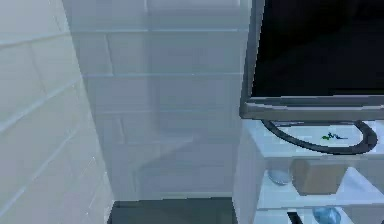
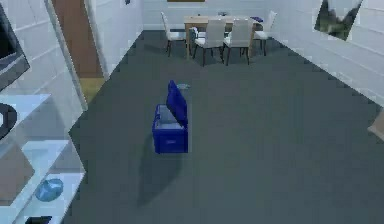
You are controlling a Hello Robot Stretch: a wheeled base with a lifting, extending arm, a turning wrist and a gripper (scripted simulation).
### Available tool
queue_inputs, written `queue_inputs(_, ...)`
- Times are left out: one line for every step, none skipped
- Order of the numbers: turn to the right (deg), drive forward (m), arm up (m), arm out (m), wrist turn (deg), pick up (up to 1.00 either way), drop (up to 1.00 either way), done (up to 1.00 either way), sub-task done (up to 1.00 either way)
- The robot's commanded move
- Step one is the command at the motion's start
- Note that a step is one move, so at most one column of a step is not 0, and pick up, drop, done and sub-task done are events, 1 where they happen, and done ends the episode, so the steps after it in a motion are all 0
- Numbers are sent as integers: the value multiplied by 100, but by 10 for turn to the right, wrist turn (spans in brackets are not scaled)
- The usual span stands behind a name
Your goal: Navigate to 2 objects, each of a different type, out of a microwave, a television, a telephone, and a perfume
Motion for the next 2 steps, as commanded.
queue_inputs(-300,0,0,0,0,0,0,0,0)
queue_inputs(0,35,0,0,0,0,0,0,0)
